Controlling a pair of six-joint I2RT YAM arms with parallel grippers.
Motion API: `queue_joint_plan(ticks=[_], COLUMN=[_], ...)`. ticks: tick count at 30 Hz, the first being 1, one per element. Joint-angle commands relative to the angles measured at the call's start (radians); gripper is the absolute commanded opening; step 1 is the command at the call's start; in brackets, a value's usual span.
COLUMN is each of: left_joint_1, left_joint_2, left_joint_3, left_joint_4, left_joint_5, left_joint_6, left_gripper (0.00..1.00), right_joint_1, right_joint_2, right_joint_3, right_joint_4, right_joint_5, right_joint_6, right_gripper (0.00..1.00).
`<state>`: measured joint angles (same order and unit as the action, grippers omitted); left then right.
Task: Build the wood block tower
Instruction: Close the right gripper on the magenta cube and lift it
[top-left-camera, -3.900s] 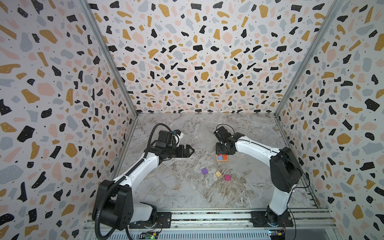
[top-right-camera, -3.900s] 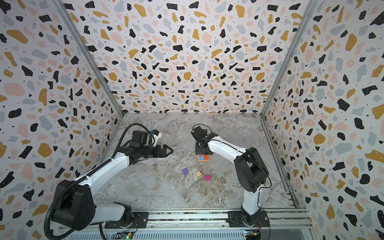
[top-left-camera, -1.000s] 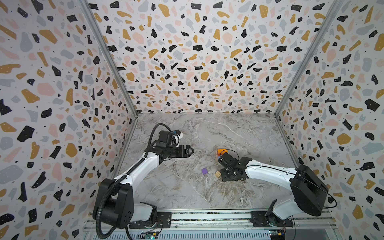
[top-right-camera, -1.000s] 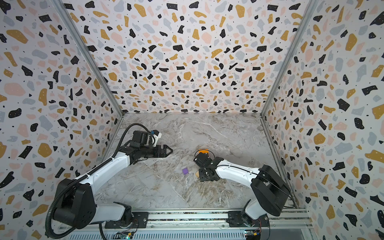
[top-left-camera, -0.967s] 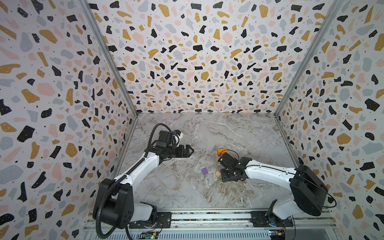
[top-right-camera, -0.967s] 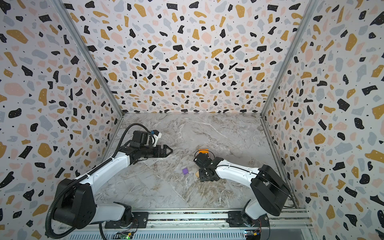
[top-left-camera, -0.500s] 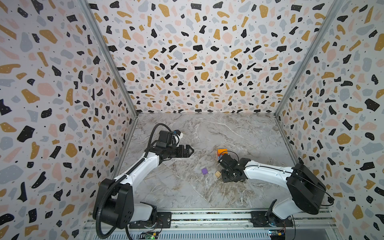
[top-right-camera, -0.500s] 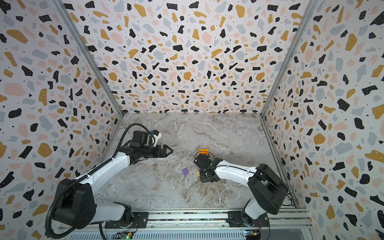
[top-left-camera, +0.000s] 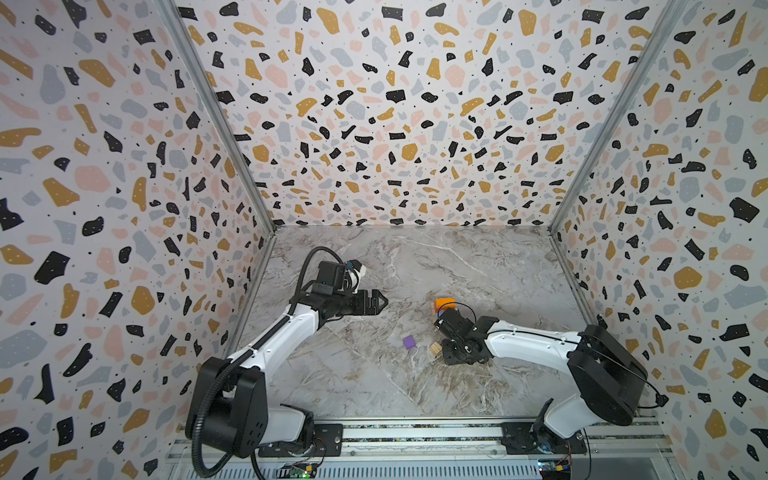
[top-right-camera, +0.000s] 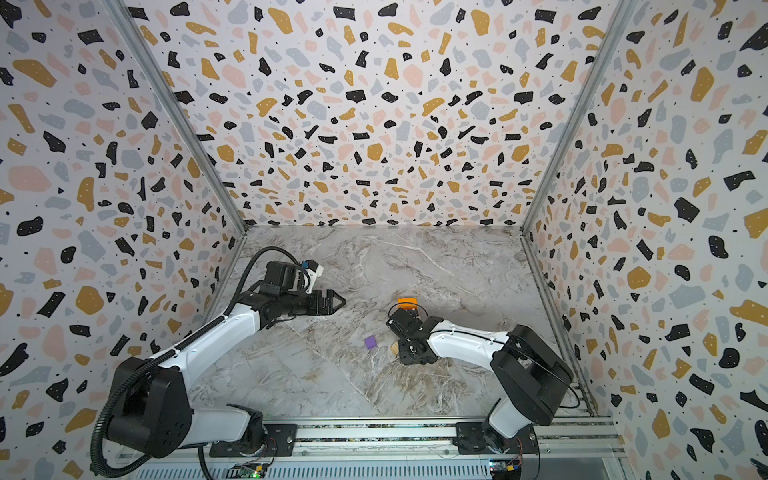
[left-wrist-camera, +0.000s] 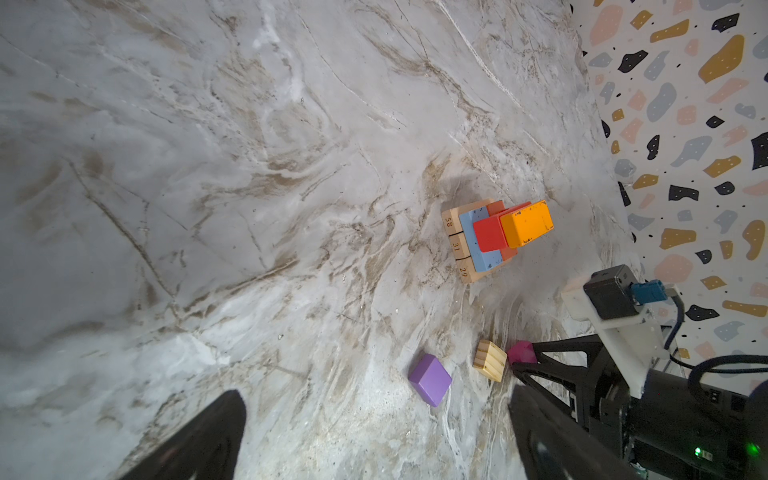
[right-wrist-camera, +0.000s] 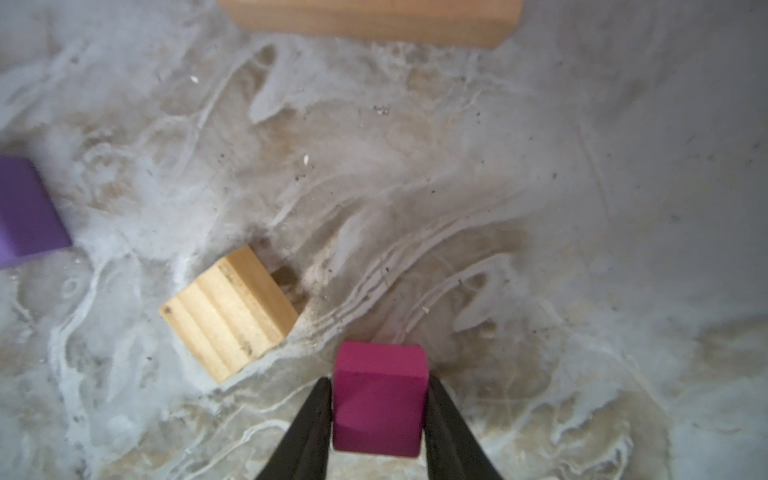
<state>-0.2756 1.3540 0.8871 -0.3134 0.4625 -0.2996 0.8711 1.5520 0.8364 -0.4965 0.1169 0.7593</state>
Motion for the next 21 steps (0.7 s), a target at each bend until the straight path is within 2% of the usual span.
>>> queue_joint_plan(ticks=[1, 6, 21], left_joint_1=[0.006, 0.006, 0.006], left_joint_2=[0.000, 0.000, -0.005], left_joint_3=[0.003, 0.002, 0.003], left_joint_4=[0.014, 0.014, 0.014], left_joint_5=[0.009, 0.010, 0.010], left_joint_6=[0.001, 0.001, -0.001], left_gripper=[1.00, 1.00, 1.00], right_joint_1=[0.005, 0.005, 0.003], right_joint_2=[-0.001, 0.001, -0.049], right_joint_3=[0.004, 0.005, 0.085], right_joint_4=[-0.015, -0.016, -0.109], right_joint_5=[0.014, 0.015, 0.064], right_joint_6=[0.011, 0.004, -0.002], right_gripper=[0.37, 0.30, 0.29])
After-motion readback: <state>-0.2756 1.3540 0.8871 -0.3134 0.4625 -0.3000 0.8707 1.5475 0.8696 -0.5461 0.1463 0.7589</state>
